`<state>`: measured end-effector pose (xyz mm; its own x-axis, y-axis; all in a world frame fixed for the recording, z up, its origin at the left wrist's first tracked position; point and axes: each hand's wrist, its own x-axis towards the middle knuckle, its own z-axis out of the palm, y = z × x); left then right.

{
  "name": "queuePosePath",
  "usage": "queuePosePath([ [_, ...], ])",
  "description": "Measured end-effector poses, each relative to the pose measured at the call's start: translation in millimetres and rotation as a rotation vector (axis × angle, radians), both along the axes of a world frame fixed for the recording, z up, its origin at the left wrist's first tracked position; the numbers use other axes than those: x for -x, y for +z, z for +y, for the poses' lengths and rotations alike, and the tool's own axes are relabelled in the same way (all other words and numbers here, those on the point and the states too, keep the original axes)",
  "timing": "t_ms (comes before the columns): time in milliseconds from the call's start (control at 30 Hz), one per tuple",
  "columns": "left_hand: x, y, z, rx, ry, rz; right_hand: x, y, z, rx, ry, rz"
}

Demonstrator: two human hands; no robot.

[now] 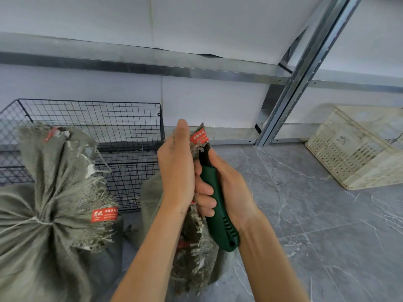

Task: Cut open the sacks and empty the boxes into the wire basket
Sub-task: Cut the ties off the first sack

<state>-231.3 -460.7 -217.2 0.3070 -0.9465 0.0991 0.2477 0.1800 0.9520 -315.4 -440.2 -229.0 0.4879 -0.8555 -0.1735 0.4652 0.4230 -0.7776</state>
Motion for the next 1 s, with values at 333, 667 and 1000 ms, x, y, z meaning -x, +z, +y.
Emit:
queuePosePath([
  [333, -4, -1, -2, 0.069, -0.058, -0.127, -1, 0, -2, -0.009, 0.043, -0.153],
  [667, 1, -4, -3, 0.038, 0.039, 0.016, -2, -6, -4, -0.010, 0.090, -0.295],
  [1000, -10, -10, -18, -0.056, 0.068, 0.154, 7, -3, -5, 0.006, 0.087, 0.064],
])
